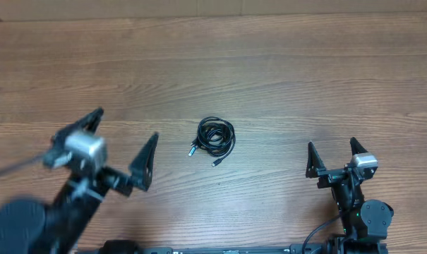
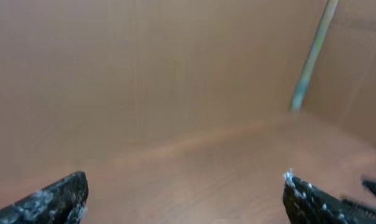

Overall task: Untangle cables
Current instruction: 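Raise the left gripper and move it over the coiled black cable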

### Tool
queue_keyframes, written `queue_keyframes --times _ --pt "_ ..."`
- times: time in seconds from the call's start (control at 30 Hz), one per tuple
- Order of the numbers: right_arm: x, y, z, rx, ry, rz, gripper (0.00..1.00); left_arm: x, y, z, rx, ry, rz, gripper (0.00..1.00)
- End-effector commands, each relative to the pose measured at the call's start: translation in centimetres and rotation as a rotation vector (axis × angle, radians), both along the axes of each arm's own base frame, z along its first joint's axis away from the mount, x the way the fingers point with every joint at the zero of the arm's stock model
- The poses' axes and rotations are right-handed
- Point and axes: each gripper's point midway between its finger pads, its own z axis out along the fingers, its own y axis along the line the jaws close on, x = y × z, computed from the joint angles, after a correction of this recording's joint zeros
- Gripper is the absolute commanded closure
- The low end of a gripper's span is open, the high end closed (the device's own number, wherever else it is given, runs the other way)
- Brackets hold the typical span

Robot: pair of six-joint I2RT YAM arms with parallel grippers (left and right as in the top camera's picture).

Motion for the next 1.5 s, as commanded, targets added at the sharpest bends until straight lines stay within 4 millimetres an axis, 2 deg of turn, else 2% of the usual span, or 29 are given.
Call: queue_keyframes --times 0.0,0.1,0.23,0.33,0.43,0.53,0.63,0.73,0.8,0.87,0.9,1.13,1.3,1.47 --pt "0.0 0.0 -0.2 0.003 0.0 -0.005 0.0 0.6 -1.3 1.2 0.027 0.033 -0.088 0.0" --pt "0.0 0.0 -0.2 0.003 0.0 -0.005 0.0 0.7 -2.9 1.0 0.009 0.061 -0.201 0.0" --pt "0.0 0.0 -0.2 0.003 0.0 -0.005 0.0 1.1 -4.2 2.1 -0.001 0.022 -0.292 0.0" --pt "0.0 0.0 -0.2 0.003 0.0 -0.005 0.0 1.9 -4.0 2.6 -0.007 0.045 -0.277 0.0" --pt "0.0 0.0 -0.2 0.003 0.0 -0.005 0.0 3.2 -3.2 2.7 -0.02 0.138 -0.211 0.0" --pt "0.0 0.0 -0.2 0.003 0.0 -0.005 0.0 4.6 -2.0 1.7 -0.007 0.316 -0.121 0.0" --pt "0.0 0.0 -0.2 0.003 0.0 -0.005 0.0 5.8 -0.5 -0.3 0.022 0.509 -0.029 0.0" --pt "0.0 0.0 -0.2 0.003 0.0 -0.005 0.0 6.7 0.6 -3.5 0.06 0.719 0.04 0.0" --pt "0.0 0.0 -0.2 0.003 0.0 -0.005 0.0 7.2 0.5 -5.9 0.067 0.857 0.033 0.0" --pt "0.0 0.0 -0.2 0.003 0.0 -0.005 0.0 7.8 -0.3 -8.7 0.046 1.006 -0.008 0.0" --pt "0.0 0.0 -0.2 0.003 0.0 -0.005 0.0 8.0 -0.7 -9.5 0.022 1.058 -0.028 0.0" --pt "0.0 0.0 -0.2 0.003 0.0 -0.005 0.0 9.3 -3.8 -13.7 -0.132 1.345 -0.12 0.0" --pt "0.0 0.0 -0.2 0.003 0.0 -0.005 0.0 10.0 -5.9 -17.9 -0.014 1.466 -0.134 0.0" --pt "0.0 0.0 -0.2 0.003 0.0 -0.005 0.0 11.7 -6.6 -21.4 0.095 1.498 -0.032 0.01"
